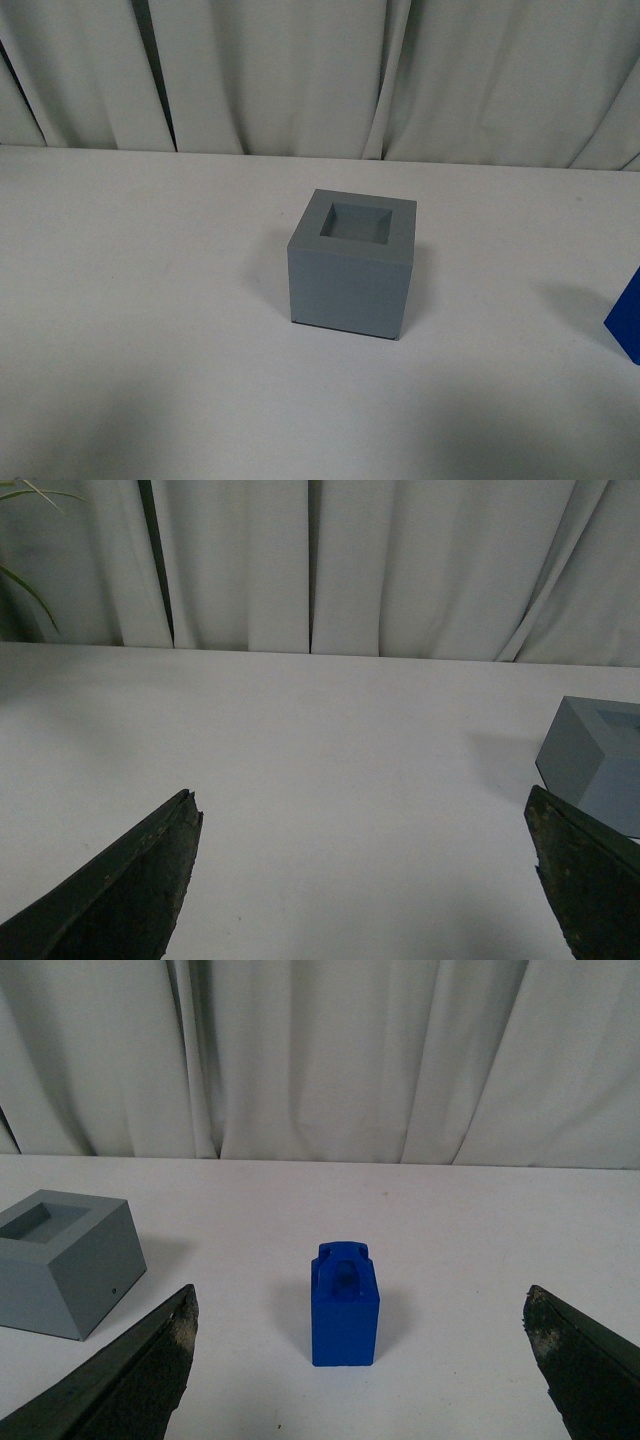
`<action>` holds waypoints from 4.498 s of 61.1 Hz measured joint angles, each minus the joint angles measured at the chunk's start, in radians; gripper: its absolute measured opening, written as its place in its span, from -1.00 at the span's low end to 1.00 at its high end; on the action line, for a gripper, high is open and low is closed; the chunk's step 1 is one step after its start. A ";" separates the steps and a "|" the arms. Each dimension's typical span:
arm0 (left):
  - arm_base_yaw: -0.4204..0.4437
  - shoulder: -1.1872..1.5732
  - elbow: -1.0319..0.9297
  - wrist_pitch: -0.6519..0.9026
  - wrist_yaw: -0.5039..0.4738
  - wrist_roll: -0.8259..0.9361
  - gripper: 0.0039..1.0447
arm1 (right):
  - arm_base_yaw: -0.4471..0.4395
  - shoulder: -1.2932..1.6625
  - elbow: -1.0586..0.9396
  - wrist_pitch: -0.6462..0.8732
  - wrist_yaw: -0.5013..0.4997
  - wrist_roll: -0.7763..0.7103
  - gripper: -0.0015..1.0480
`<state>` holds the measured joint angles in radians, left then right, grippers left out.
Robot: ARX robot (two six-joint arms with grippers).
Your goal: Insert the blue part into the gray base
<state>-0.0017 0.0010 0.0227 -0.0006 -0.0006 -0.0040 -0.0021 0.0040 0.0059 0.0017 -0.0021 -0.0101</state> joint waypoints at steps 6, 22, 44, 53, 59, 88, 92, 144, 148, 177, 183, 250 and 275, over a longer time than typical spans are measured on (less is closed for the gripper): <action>0.000 0.000 0.000 0.000 0.000 0.000 0.88 | 0.000 0.000 0.000 0.000 0.000 0.000 0.83; 0.000 0.000 0.000 0.000 0.000 0.000 0.88 | 0.000 0.000 0.000 0.000 0.000 0.000 0.83; 0.000 0.000 0.000 0.000 0.000 0.000 0.88 | 0.000 0.000 0.000 0.000 0.000 0.000 0.83; 0.000 0.000 0.000 0.000 0.000 0.000 0.88 | 0.000 0.000 0.000 0.000 0.000 0.000 0.83; 0.000 0.000 0.000 0.000 0.000 0.000 0.88 | 0.000 0.000 0.000 0.000 0.000 0.000 0.83; 0.000 0.000 0.000 0.000 0.000 0.000 0.88 | -0.018 0.551 0.267 -0.138 0.081 -0.052 0.83; 0.000 0.000 0.000 0.000 0.000 0.000 0.88 | -0.024 0.652 0.323 -0.152 0.066 -0.048 0.83; 0.000 0.000 0.000 0.000 0.000 0.000 0.88 | -0.026 1.304 0.689 -0.127 0.082 -0.098 0.83; 0.000 0.000 0.000 0.000 0.000 0.000 0.88 | -0.019 1.330 0.694 -0.114 0.089 -0.098 0.83; 0.000 0.000 0.000 0.000 0.000 0.000 0.88 | 0.024 1.508 0.741 -0.050 0.123 -0.086 0.83; 0.000 0.000 0.000 0.000 0.000 0.000 0.88 | 0.028 1.538 0.755 -0.048 0.126 -0.085 0.83; 0.000 0.000 0.000 0.000 0.000 0.000 0.88 | 0.088 1.481 1.258 -0.677 -0.332 -0.617 -0.07; 0.000 0.000 0.000 0.000 0.000 0.000 0.88 | 0.196 1.553 1.380 -0.754 -0.433 -0.752 -0.07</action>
<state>-0.0017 0.0010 0.0227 -0.0006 -0.0006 -0.0040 0.1940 1.5574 1.3857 -0.7525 -0.4347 -0.7616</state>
